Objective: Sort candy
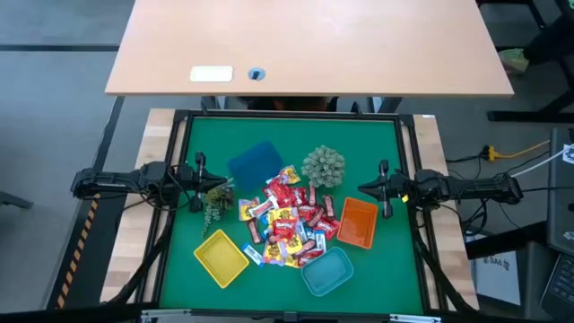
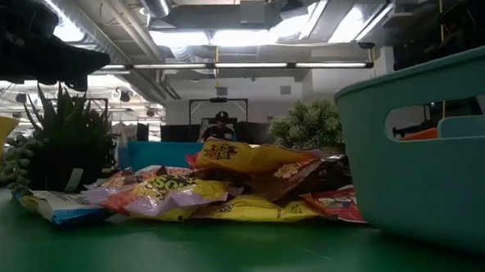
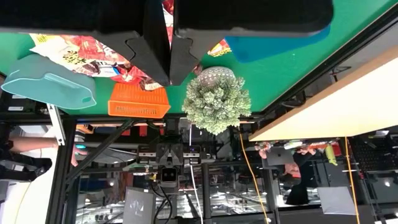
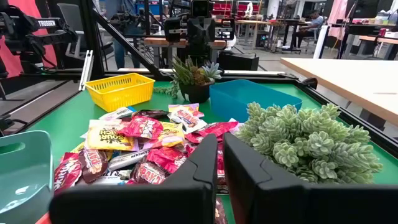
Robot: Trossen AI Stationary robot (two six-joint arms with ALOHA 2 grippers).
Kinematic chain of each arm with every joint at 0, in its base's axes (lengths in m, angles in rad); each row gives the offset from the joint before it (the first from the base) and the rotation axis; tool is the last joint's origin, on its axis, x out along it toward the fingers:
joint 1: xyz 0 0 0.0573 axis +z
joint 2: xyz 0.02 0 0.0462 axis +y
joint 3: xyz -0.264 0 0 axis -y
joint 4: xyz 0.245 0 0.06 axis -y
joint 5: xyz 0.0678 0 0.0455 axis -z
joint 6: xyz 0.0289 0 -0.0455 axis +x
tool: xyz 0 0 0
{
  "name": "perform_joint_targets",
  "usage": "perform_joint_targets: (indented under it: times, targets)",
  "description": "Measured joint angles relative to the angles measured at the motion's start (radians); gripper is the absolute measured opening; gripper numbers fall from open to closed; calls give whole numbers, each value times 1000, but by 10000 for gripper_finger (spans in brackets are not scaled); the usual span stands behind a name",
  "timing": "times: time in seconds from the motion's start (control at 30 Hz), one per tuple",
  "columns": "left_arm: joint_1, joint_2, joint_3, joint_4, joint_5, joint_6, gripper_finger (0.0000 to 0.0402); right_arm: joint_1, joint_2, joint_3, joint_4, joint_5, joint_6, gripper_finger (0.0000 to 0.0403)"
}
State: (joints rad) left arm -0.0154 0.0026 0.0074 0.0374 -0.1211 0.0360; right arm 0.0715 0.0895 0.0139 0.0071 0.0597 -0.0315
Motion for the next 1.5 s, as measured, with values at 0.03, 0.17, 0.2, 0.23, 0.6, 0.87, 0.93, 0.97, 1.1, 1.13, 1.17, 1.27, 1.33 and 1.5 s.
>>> perform_joint_targets:
  times: [0.03,0.17,0.2,0.23,0.6,0.87,0.93,0.97,1.1,1.13,1.17,1.27,1.33,1.5]
  targets:
    - [0,0,0,0,0,0,0,0,0,0,0,0,0,28]
    - [0,0,0,0,0,0,0,0,0,0,0,0,0,28]
    - [0,0,0,0,0,0,0,0,0,0,0,0,0,28]
    - [0,0,0,0,0,0,0,0,0,0,0,0,0,28]
    - [0,0,0,1,0,0,0,0,0,0,0,0,0,28]
    - [0,0,0,1,0,0,0,0,0,0,0,0,0,28]
    - [0,0,0,1,0,0,0,0,0,0,0,0,0,28]
    - [0,0,0,1,0,0,0,0,0,0,0,0,0,28]
    - [0,0,0,1,0,0,0,0,0,0,0,-3,0,28]
    - [0,0,0,1,0,0,0,0,0,0,0,-6,0,28]
    - [0,0,0,2,0,0,0,0,0,0,0,-7,0,28]
    - [0,0,0,20,0,-1,0,0,0,0,0,-7,0,28]
    - [0,0,0,49,1,-1,0,0,0,0,0,-7,0,28]
    - [0,0,0,160,12,0,0,0,0,0,0,-8,0,28]
